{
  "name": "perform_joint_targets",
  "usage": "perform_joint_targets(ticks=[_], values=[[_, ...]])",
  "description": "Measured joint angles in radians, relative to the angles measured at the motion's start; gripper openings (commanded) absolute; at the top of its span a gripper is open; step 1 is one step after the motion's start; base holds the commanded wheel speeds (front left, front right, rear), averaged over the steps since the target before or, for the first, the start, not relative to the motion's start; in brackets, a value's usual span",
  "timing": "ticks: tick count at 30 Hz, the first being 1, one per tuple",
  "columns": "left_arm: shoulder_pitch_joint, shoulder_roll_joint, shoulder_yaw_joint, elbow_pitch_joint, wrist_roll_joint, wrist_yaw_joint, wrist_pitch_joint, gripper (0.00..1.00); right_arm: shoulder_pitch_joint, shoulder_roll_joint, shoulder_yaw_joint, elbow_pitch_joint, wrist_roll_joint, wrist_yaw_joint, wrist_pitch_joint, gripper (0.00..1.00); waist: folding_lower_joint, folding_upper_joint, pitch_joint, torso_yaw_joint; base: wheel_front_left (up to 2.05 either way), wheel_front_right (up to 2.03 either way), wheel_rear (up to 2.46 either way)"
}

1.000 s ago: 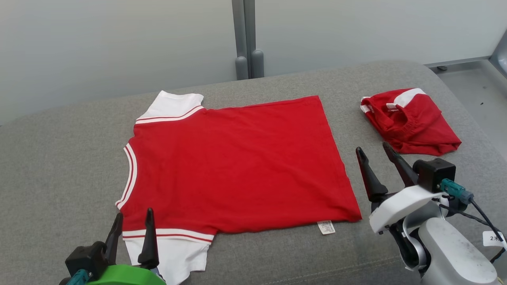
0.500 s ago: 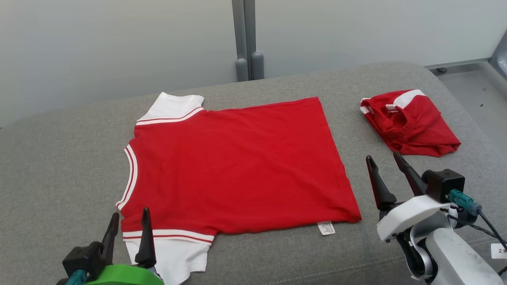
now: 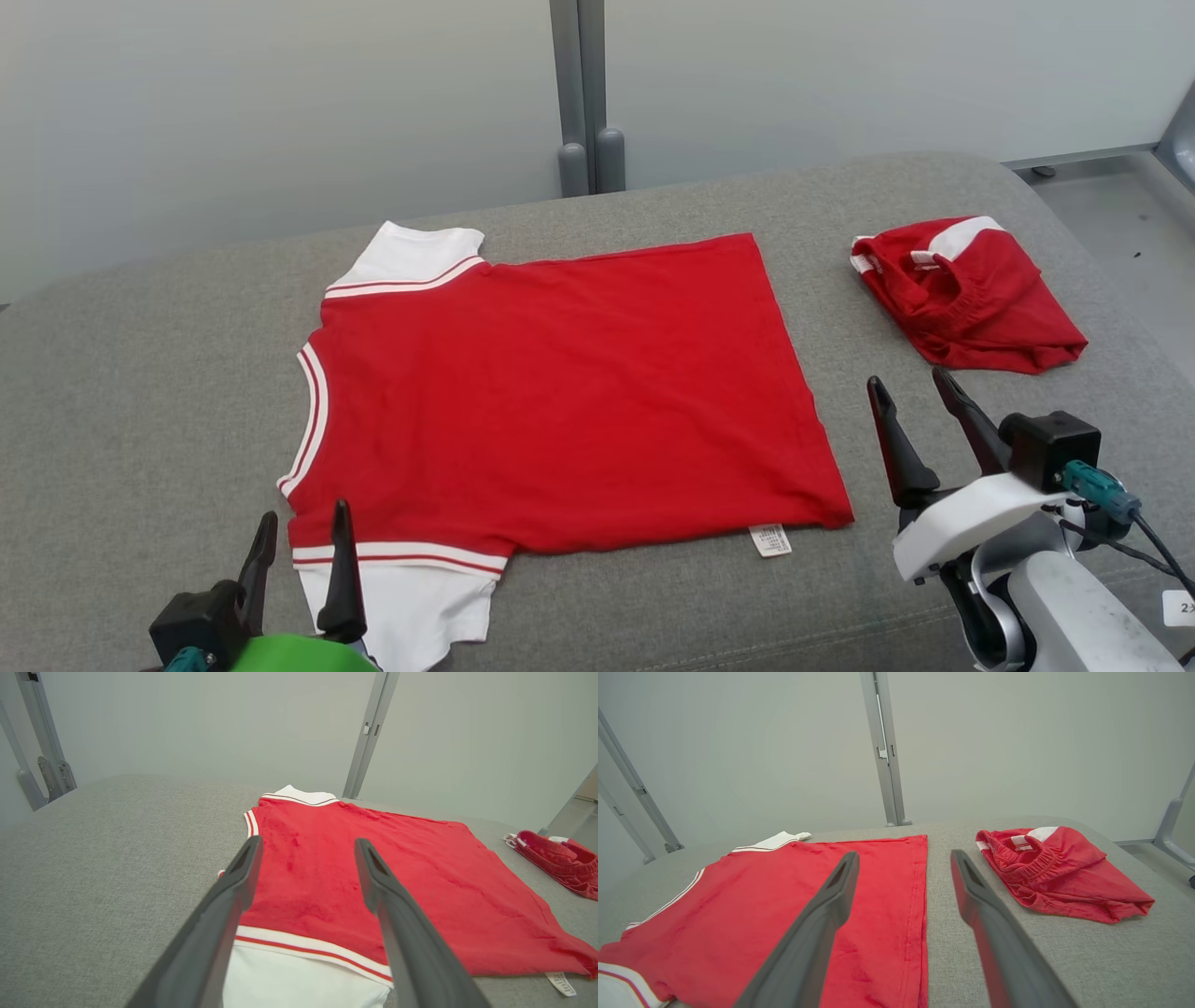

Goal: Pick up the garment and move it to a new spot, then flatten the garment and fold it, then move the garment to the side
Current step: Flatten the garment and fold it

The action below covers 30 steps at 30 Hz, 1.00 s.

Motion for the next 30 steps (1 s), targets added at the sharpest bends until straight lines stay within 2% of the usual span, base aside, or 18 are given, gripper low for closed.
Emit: perform_joint_targets(ticks=[12, 20, 30], values=[[0.034, -0.006, 0.012, 0.037, 0.0, 0.0, 0.0, 1.0, 0.022, 0.003, -0.01, -0.003, -0.009, 0.003, 0.0, 1.0, 0.0, 0.0, 0.002, 0.008, 0.0, 0.0, 0.0], [0.102, -0.026, 0.028, 0.131, -0.174, -0.001, 0.07, 1.0, 0.035, 0.01, -0.021, -0.002, -0.009, 0.013, 0.0, 1.0, 0.0, 0.0, 0.02, 0.015, 0.0, 0.0, 0.0], [0.113, -0.028, 0.004, 0.215, -0.274, -0.036, 0.123, 1.0, 0.035, -0.003, -0.031, -0.001, -0.017, 0.024, 0.0, 1.0, 0.0, 0.0, 0.05, 0.025, 0.0, 0.0, 0.0]])
